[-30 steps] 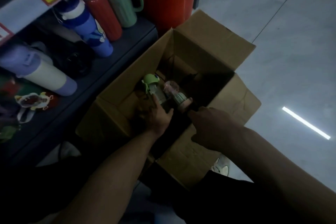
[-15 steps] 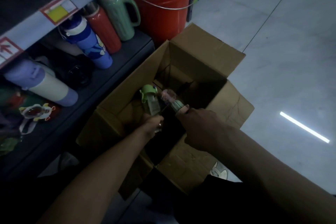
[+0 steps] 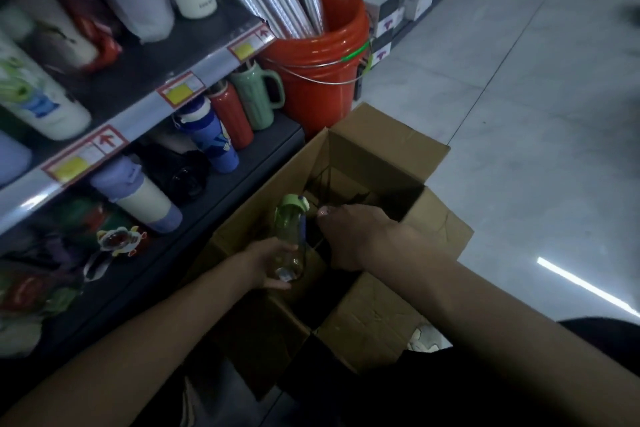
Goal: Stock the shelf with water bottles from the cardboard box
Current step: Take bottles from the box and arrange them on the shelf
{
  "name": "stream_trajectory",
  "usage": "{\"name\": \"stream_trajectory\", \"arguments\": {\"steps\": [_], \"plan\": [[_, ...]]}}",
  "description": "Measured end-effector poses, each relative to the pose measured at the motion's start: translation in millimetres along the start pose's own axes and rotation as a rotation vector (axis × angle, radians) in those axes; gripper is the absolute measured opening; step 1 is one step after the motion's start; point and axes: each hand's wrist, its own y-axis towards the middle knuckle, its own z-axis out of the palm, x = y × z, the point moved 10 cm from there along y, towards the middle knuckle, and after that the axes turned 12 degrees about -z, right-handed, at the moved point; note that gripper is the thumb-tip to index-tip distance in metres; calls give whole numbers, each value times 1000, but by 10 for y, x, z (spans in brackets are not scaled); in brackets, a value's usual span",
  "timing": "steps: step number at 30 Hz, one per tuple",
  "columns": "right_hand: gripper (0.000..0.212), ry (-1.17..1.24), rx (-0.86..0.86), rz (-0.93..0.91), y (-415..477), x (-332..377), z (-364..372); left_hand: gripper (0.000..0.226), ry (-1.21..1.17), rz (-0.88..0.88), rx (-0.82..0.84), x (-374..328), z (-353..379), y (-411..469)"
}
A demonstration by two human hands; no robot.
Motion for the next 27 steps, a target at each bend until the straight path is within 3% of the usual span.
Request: {"name": "stream_trajectory", "arguments": {"steps": [2, 3, 6, 9, 13, 15, 18, 23, 27], "plan": [[43, -16, 11, -11, 21, 96, -113, 19, -69, 88, 59, -33, -59, -239], [41, -15, 3, -16, 29, 131, -187, 26, -85, 135, 92, -67, -87, -337], [47, 67, -45, -26, -21, 186, -451, 43, -115, 157, 94, -114, -229, -737], [43, 131, -118, -31, -106, 200, -689, 43, -99, 188, 133, -196, -292, -1182], [56, 165, -321, 6, -241, 195, -1058, 32, -88, 327, 163, -309, -545, -1801], [59, 468, -380, 1, -261, 167, -1080, 25, -108, 440, 178, -391, -658, -2097], [36, 1103, -389, -9, -155, 170, -900, 32, -162, 650, 127, -575, -866, -2338], [64, 1571, -520, 41, 41, 125, -744, 38, -263, 757, 178, -636, -705, -2535], [42, 1771, -602, -29, 155, 178, -892, 37, -214, 851, 148, -620, -646, -2519]]}}
